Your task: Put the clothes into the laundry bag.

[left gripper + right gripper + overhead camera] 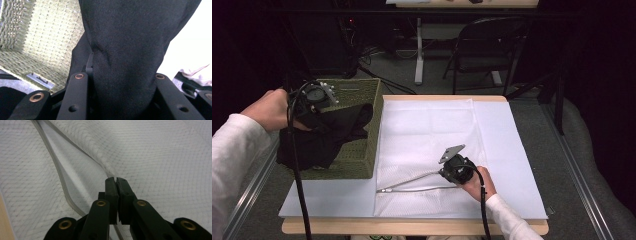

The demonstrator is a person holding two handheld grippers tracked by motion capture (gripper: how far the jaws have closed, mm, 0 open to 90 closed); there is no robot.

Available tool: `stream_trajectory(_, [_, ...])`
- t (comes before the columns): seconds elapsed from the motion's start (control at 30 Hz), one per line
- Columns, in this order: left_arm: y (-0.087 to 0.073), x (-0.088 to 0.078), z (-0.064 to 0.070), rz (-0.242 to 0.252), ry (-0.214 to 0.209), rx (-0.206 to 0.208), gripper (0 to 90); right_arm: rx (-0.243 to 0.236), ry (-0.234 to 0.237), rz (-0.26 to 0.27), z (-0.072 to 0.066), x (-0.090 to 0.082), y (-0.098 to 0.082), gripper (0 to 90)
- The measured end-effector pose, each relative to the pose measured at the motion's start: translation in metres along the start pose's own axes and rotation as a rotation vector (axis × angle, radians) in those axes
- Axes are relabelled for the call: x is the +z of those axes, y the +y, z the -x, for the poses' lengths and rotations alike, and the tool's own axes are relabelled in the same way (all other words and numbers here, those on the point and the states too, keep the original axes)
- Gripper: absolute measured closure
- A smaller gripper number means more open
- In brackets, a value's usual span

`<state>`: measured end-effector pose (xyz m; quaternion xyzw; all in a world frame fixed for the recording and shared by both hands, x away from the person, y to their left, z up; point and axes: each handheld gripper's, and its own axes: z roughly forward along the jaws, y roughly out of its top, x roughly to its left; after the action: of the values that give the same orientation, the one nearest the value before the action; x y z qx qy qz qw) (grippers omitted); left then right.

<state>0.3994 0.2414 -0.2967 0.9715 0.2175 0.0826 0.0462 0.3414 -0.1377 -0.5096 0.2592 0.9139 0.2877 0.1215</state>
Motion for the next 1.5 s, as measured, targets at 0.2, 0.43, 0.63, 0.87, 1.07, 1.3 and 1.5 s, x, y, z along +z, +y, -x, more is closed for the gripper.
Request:
stream_trajectory(0.2, [0.007,0.0,0.016,-0.015,-0.013,0.003,66.3,-0.009,-0.001,0.004,0.0,0.0,0.0,88.2])
stream_trajectory(0.43, [0.018,0.007,0.038,-0.027,-0.03,0.014,66.2,-0.019,-0.001,0.01,0.0,0.0,0.001,88.4])
stream_trajectory(0.63, [0.024,0.008,0.049,-0.018,-0.047,-0.002,66.3,-0.02,-0.01,0.009,0.0,0.0,0.001,88.5])
stream_trajectory(0.87, [0.032,0.017,0.066,-0.011,-0.094,0.004,66.4,-0.014,-0.013,0.008,-0.001,0.0,0.002,88.6])
stream_trajectory(1.07, [0.04,0.02,0.077,-0.002,-0.113,0.018,66.4,-0.014,-0.018,0.013,-0.001,-0.001,0.003,88.5])
stream_trajectory(1.3, [0.051,0.031,0.088,0.011,-0.167,0.037,66.4,0.008,-0.033,0.013,-0.003,-0.002,0.004,88.9])
stream_trajectory(1.5, [0.056,0.045,0.096,0.013,-0.194,0.04,66.4,0.008,-0.043,0.029,-0.001,-0.003,0.005,88.9])
